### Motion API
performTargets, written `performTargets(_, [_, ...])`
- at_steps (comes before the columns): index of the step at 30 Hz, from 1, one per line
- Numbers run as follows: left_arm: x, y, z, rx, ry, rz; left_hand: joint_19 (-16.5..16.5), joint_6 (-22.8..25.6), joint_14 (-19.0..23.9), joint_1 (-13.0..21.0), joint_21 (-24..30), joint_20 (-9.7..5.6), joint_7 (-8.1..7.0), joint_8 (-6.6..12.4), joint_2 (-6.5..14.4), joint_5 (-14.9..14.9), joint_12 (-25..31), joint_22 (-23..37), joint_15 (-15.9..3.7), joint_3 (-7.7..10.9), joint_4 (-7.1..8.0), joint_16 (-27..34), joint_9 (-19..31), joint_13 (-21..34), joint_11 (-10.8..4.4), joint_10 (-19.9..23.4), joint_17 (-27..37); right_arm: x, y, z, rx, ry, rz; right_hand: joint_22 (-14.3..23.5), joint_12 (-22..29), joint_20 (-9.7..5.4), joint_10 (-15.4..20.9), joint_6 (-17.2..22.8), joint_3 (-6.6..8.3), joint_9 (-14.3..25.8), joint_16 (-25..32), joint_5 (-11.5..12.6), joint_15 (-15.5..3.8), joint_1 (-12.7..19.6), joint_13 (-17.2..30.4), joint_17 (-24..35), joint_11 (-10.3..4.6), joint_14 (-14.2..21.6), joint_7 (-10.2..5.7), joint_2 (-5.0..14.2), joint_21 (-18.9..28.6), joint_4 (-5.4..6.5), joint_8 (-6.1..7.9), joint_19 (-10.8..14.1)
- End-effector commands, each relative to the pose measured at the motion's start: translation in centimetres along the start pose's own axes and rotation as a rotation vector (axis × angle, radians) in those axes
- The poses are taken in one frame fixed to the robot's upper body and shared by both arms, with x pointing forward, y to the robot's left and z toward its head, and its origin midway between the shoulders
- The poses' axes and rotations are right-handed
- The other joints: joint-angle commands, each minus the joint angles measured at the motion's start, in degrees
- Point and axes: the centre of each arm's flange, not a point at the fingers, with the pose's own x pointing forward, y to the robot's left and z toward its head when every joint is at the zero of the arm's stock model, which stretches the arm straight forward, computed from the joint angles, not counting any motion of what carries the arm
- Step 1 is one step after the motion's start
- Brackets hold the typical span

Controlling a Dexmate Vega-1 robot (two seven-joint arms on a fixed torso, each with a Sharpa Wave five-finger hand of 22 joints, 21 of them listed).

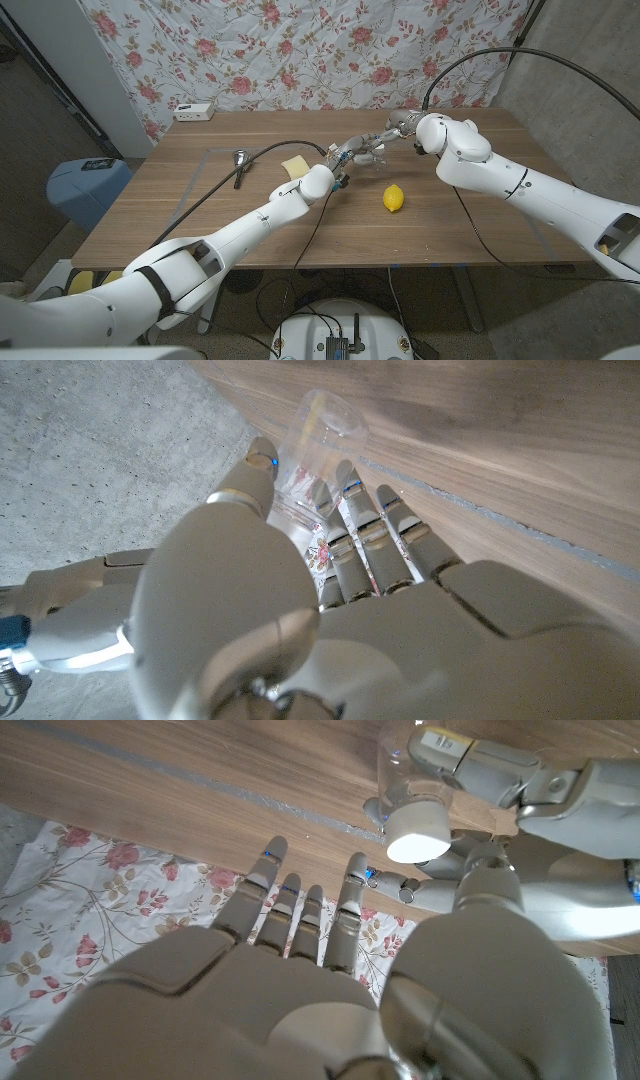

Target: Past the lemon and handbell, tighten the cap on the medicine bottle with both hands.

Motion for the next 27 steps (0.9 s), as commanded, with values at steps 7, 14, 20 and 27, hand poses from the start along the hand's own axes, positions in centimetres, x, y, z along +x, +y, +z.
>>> performTargets(7, [0.66, 0.01, 0.35, 0.008, -0.007, -0.011, -0.12, 0.46, 1.31, 0.41, -0.04, -0.07, -0.36, 0.18, 0.83, 0.42, 0.38, 0.05, -3.63, 4.47, 3.78, 0.41, 0.1, 0.3, -2.26, 2.65, 0.24, 0.21, -1.29, -0.18, -0.029, -0.031, 0.081, 0.1, -0.03, 0.57, -2.2, -3.11, 1.91, 0.1, -0.15, -0.68, 1.02, 3.92, 0.23, 0.08, 0.15, -1.92, -0.33, 1.28, -0.21, -0.72, 0.27, -1.46])
performTargets(14, [0.7, -0.11, 0.43, 0.007, -0.007, -0.013, -0.11, 0.42, 1.36, 0.4, -0.04, -0.03, -0.34, 0.15, 0.82, 0.42, 0.41, 0.05, -3.61, 4.45, 3.78, 0.44, 0.1, 0.3, -2.21, 2.71, 0.25, 0.19, -1.42, -0.12, -0.046, -0.033, 0.085, 0.08, 0.13, 0.62, -2.57, -3.14, 2.74, 0.08, -0.05, -1.37, 1.06, 5.69, 0.23, 0.07, 0.15, -2.33, -1.22, 1.73, -0.1, -1.02, 0.69, -1.58])
performTargets(20, [0.58, -0.27, 0.42, 0.006, -0.006, -0.013, -0.13, 0.4, 1.36, 0.39, -0.04, -0.06, -0.32, 0.14, 0.81, 0.41, 0.41, 0.05, -3.66, 4.45, 3.77, 0.43, 0.1, 0.3, -2.16, 2.73, 0.24, 0.14, -1.35, -0.07, -0.053, -0.027, 0.079, 0.06, 0.38, 0.64, -2.53, -2.14, 3.51, 0.06, 0.13, -2.12, 0.9, 7.54, 0.23, 0.04, -0.13, -2.36, -2.4, 1.86, 0.03, -1.23, 1.38, -1.58])
performTargets(27, [0.42, -0.32, 0.44, 0.007, -0.005, -0.013, -0.15, 0.4, 1.34, 0.38, -0.05, -0.03, -0.3, 0.14, 0.83, 0.42, 0.41, 0.05, -3.68, 4.48, 3.79, 0.41, 0.1, 0.3, -2.16, 2.72, 0.23, 0.14, -1.18, -0.03, -0.053, -0.027, 0.074, 0.05, 0.62, 0.5, -2.28, 0.2, 4.21, 0.06, 0.42, -2.91, 0.42, 9.14, 0.22, 0.03, -0.39, -1.98, -3.22, 1.82, 0.2, -1.17, 2.43, -1.34])
